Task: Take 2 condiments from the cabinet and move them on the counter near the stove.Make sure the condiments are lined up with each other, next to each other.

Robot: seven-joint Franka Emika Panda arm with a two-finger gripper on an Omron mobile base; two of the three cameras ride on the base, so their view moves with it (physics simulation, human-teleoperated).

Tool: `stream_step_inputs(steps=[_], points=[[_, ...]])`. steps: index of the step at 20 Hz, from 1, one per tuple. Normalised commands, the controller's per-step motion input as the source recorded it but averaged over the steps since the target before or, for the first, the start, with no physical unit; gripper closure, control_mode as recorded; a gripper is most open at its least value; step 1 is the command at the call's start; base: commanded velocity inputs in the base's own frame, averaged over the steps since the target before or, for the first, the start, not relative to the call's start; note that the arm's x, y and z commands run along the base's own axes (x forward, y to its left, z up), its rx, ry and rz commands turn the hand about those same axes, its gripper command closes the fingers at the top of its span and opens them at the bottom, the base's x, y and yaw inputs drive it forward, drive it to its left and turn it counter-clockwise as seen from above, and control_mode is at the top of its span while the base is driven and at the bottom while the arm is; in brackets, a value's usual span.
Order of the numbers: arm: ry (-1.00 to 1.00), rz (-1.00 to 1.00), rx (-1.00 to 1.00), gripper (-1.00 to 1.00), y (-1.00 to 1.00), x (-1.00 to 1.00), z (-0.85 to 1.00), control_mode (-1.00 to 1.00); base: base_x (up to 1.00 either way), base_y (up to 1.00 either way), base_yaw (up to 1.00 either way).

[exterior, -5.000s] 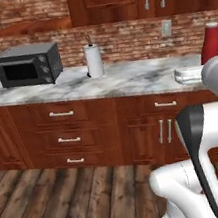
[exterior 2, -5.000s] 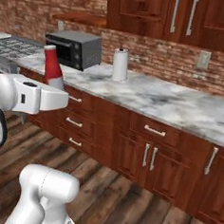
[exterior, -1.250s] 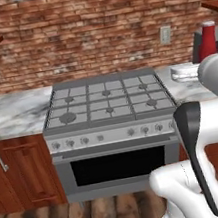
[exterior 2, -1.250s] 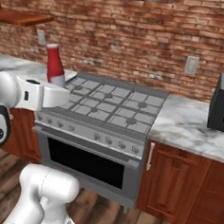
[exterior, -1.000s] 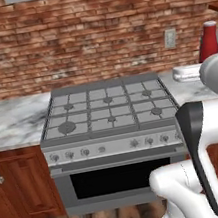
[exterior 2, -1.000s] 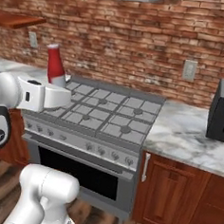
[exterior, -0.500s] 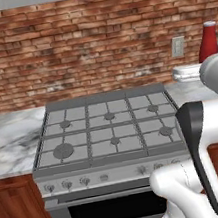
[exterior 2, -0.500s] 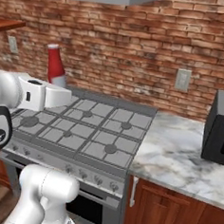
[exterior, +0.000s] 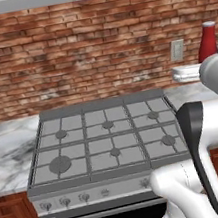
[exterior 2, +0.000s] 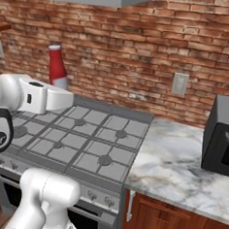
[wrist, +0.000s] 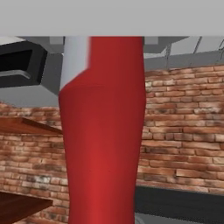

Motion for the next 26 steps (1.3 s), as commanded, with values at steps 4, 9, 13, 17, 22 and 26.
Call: stream_step_inputs(steps=[4, 9, 13, 17, 22, 26], points=[[0.0, 0.0, 0.0, 1.0, 0.0, 0.0, 0.0, 1.0, 0.53, 0.0, -0.12], [0.0, 0.0, 0.0, 1.0, 0.0, 0.0, 0.0, 1.0, 0.34, 0.0, -0.1], [0.0, 0.0, 0.0, 1.0, 0.0, 0.0, 0.0, 1.0, 0.0, 0.0, -0.02], [0.05, 0.03, 0.0, 1.0, 0.0, 0.14, -0.19, -1.0, 0.0, 0.0, 0.0], [0.18, 0.18, 0.0, 1.0, -0.19, 0.14, -0.36, -1.0, 0.0, 0.0, 0.0], [0.1, 0.26, 0.0, 1.0, -0.42, 0.07, -0.32, -1.0, 0.0, 0.0, 0.0]])
